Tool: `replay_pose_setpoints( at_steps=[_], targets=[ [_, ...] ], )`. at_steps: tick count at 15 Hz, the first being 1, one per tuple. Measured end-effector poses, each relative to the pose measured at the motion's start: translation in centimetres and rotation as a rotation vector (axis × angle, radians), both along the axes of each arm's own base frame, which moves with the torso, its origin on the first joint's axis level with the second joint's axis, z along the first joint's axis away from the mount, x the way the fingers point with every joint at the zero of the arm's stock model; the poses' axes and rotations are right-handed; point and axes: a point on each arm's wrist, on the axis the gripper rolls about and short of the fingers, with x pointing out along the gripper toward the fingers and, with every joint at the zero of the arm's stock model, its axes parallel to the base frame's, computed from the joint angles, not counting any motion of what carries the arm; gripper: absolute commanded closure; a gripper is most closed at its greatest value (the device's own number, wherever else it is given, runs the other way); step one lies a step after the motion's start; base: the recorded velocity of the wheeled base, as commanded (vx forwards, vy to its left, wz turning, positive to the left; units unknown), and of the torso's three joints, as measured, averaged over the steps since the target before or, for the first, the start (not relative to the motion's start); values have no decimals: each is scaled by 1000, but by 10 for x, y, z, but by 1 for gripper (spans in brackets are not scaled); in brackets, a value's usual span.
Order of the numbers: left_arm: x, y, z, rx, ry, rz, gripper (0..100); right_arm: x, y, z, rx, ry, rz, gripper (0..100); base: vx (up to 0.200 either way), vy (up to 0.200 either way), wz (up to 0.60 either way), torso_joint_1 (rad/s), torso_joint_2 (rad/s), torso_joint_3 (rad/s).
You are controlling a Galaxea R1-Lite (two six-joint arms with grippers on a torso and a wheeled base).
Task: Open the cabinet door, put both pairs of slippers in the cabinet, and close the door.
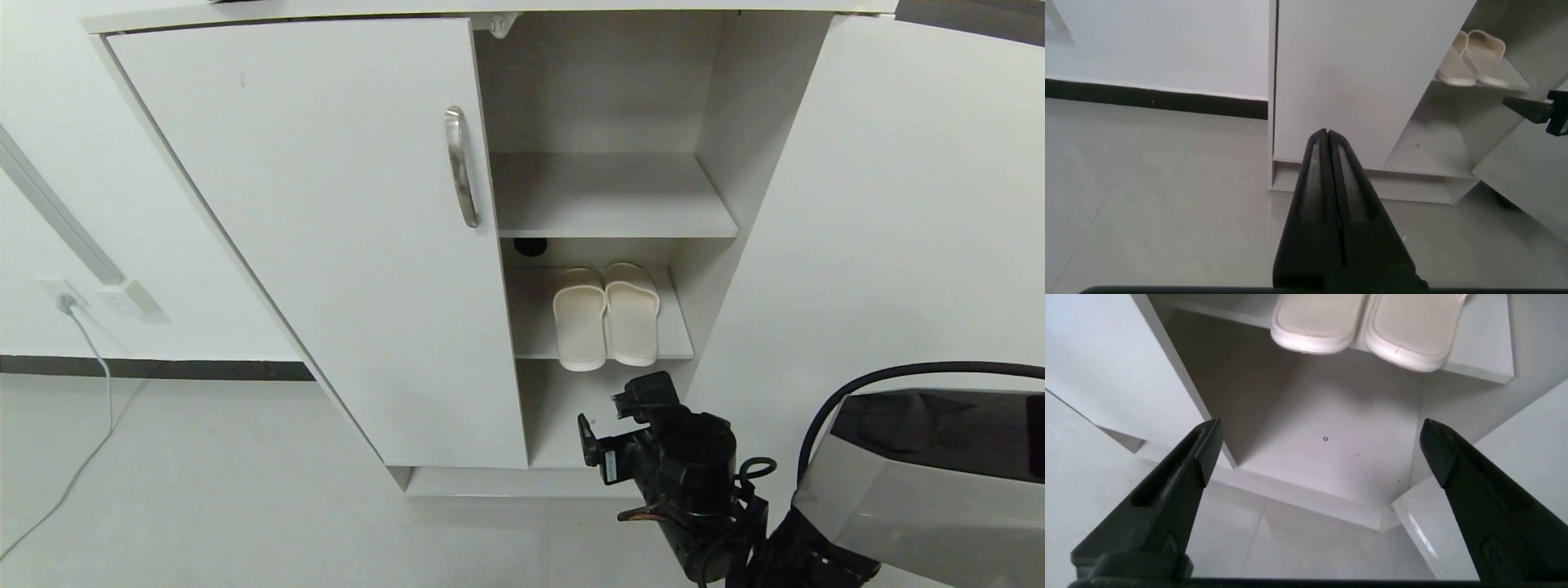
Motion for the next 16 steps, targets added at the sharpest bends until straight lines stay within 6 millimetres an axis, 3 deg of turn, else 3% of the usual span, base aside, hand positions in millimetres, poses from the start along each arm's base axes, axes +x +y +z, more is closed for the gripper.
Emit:
replay_pose_setpoints(
  at_steps=[9,16],
  targets=[
    [0,0,0,1,0,0,100,3,0,2,6,-8,-4,0,0,0,0,1,4,194],
    [0,0,0,0,-1,1,100,3,-1,8,14,-17,-5,0,0,0,0,-1,1,15]
  ],
)
